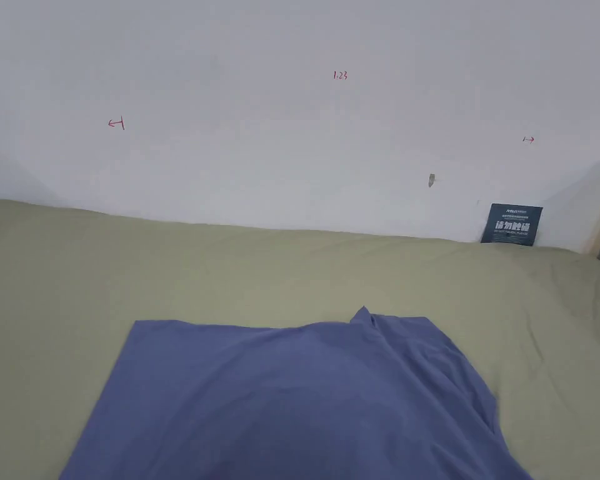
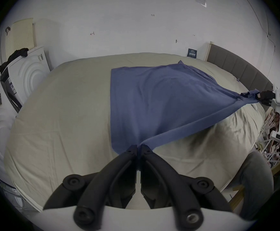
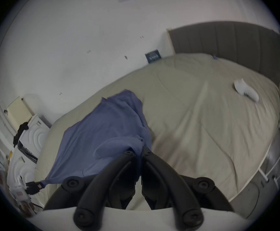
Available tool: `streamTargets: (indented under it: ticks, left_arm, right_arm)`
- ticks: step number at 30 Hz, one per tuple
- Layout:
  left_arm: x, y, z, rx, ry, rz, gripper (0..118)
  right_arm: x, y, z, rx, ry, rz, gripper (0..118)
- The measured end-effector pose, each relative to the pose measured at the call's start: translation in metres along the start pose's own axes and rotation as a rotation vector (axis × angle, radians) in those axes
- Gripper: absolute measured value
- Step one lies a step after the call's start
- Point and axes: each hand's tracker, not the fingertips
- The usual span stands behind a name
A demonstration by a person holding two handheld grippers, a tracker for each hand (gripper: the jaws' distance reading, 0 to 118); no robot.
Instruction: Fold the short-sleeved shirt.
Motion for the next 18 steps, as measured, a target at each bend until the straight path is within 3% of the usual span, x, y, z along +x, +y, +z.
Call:
streamTargets:
  ticks: [3,5,7,9,12,14,18]
  left_arm:
    - [0.006,-0.012,0.004,-0.014,0.002,-0.051,3]
    - [0.011,-0.020,0.006,-0.037,-0.004,-0.077,6]
    - [0.015,-0.028,0.009,-0.069,0.011,-0.089,19]
    - [0.010,-0.039,0.013,-0.119,0.024,-0.049,30]
    - [0.001,-0.052,0.029,-0.156,0.040,0.058,49]
    - [-0.003,-0.052,0.044,-0.124,0.086,0.118,52]
    - [0.016,-0.021,0.059,0.011,0.160,0.075,66]
  right_arm:
    - [0.007,-0.013,0.006,-0.024,-0.015,-0.041,8]
    - [0.013,-0.020,0.009,-0.059,-0.050,-0.060,18]
    - [0.020,-0.024,0.015,-0.085,-0.093,-0.057,49]
    - [0.023,-0.029,0.027,-0.073,-0.115,-0.037,71]
    - [0.020,-0.028,0.050,-0.043,-0.186,0.085,72]
    - [0.009,-0.025,0.063,-0.007,-0.228,0.187,76]
    - [-0.027,-0.021,0.070,0.068,-0.243,0.387,83]
